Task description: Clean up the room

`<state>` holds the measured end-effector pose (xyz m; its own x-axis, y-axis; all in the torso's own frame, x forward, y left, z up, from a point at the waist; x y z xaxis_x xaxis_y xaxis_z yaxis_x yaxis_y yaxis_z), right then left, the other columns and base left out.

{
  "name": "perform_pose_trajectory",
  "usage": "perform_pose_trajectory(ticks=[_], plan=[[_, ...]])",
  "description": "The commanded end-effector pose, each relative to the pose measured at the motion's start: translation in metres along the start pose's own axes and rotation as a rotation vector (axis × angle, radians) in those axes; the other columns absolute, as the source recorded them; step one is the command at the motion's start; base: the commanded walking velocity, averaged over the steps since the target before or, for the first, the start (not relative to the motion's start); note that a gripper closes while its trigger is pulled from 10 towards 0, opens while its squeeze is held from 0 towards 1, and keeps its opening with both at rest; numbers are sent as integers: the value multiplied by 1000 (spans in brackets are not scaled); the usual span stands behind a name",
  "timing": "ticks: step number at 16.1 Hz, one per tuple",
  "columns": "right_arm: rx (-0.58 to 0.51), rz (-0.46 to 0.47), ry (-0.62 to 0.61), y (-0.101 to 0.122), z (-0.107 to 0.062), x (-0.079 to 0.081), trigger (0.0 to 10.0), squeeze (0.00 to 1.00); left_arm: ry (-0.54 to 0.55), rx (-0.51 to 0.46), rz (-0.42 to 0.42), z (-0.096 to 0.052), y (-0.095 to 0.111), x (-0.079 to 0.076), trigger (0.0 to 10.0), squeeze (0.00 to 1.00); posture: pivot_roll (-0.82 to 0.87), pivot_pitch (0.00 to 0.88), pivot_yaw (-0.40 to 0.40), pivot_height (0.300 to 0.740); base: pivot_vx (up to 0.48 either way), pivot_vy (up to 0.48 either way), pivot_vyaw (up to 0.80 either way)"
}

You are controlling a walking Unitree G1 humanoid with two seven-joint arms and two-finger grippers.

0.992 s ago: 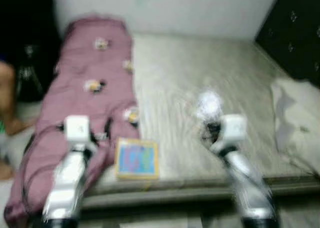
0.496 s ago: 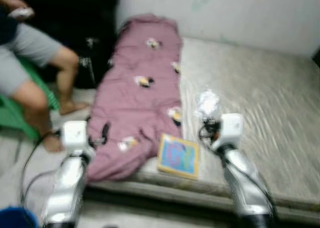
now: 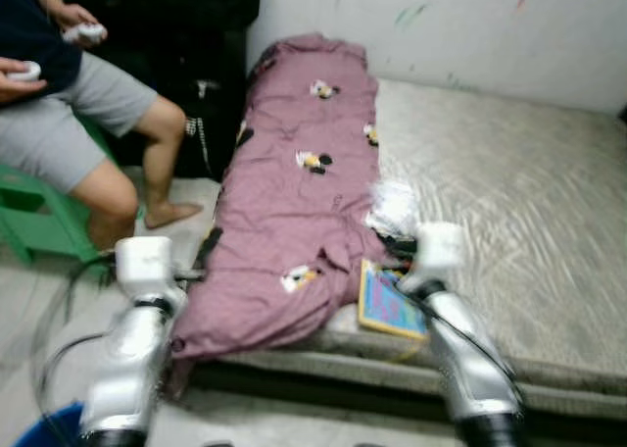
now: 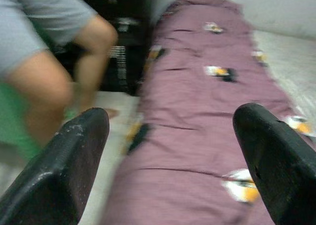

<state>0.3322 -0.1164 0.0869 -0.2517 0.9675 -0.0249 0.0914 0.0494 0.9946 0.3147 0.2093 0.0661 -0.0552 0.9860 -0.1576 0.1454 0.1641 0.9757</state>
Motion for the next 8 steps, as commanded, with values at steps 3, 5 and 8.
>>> perform_pose_trajectory(ticks=[3,5,8], plan=[[-9,-26,-35,3,-3,-16,10000,0,-27,-24,4,2,5,-12,10000,0,-19,0,-81,740,0,0,0],[-22,-40,-15,5,-3,-12,10000,0,-32,-35,20,3,7,-13,10000,0,-18,0,-82,740,0,0,397],[-17,-51,-9,3,-2,-11,10000,0,-34,-40,23,5,9,-15,10000,0,-16,0,-84,740,0,0,794]])
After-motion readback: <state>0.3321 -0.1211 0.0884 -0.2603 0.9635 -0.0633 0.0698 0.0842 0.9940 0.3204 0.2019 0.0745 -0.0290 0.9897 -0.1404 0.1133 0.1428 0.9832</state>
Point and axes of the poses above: a point about 5 cm out from each wrist's last joint towards the gripper, its own z axis pointing out of the wrist towards the gripper, its own y axis along the axis of the wrist's last joint, x = y × z, the point moved 5 cm from there along z, pointing out of the wrist towards the gripper, and after that the axes turned 8 degrees about -z, right-handed, at the moved point
